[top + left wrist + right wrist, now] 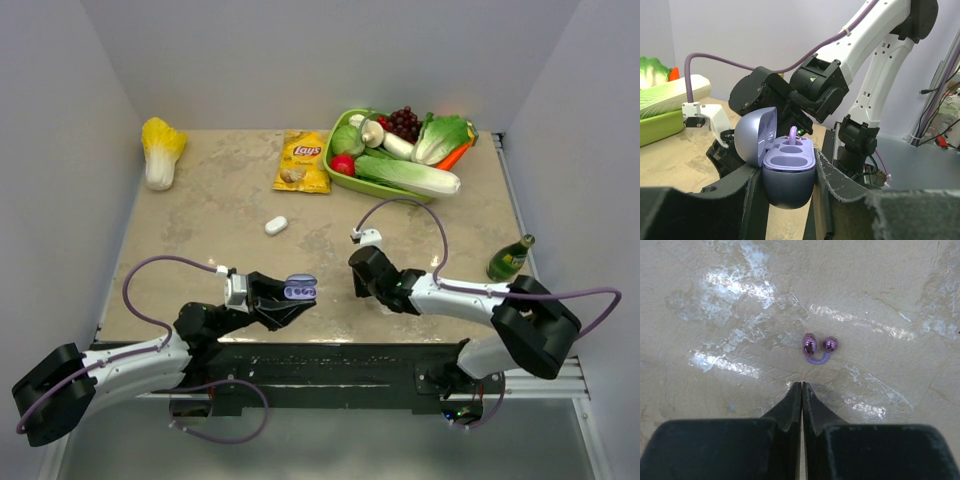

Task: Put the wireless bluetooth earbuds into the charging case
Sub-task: Pick up the earbud from the center of the board.

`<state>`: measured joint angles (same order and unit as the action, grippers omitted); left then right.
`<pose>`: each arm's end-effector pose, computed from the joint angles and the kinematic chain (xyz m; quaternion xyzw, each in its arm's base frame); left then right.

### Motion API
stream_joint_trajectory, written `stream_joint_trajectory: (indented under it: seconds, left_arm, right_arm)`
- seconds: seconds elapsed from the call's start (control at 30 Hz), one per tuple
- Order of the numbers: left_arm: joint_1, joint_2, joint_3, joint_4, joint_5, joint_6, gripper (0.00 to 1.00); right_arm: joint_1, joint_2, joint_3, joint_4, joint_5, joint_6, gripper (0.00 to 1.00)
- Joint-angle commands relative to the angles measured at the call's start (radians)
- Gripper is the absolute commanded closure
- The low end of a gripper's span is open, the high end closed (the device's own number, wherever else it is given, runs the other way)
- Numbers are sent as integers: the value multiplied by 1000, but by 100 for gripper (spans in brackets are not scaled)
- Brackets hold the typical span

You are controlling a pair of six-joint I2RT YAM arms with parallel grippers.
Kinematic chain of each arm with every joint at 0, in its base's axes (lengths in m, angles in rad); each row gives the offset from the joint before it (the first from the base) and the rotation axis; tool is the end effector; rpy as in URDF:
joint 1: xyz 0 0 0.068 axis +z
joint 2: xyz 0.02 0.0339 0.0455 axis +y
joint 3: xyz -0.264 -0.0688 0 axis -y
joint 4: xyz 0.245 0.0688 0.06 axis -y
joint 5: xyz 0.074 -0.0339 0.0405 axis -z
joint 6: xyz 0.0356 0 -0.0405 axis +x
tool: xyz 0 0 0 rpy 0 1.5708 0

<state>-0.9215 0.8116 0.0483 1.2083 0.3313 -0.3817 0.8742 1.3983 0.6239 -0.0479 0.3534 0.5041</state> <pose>0.0839 -0.1296 0.2253 0.2747 0.4701 -0.5758 0.6099 0.1794 0.1953 0.1665 -0.1054 0.9125 0.1026 0.3818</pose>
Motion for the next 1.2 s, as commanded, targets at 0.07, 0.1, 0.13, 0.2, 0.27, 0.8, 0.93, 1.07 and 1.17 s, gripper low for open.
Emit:
stream_joint_trajectory:
  seconds: [0.07, 0.1, 0.13, 0.2, 0.27, 0.8, 0.93, 1.07, 1.17]
  left_arm:
    - [-7, 3, -120, 60, -17, 12, 100]
    - [-8, 1, -122, 60, -17, 12, 100]
    - [-8, 0, -120, 60, -17, 12, 100]
    - [-8, 1, -122, 59, -17, 12, 100]
    - [-8, -3, -120, 57, -18, 14, 100]
    - [-10, -8, -119, 40, -21, 23, 100]
    - [-10, -8, -120, 42, -20, 26, 100]
    - [-10, 0, -120, 48, -23, 29, 100]
    - [-10, 11, -120, 63, -18, 24, 100]
  right_arm:
    - [3, 68, 57, -30, 82, 28, 100]
    - [3, 76, 60, -26, 87, 31, 100]
    - [3, 82, 69, -24, 88, 34, 100]
    - [3, 102, 80, -24, 93, 37, 100]
    - [2, 120, 95, -27, 101, 40, 100]
    - [0, 219, 172, 5, 124, 13, 100]
    - [3, 150, 143, 23, 104, -15, 90]
    - [2, 61, 126, 19, 128, -32, 75]
    - [-1, 74, 149, -9, 141, -55, 67]
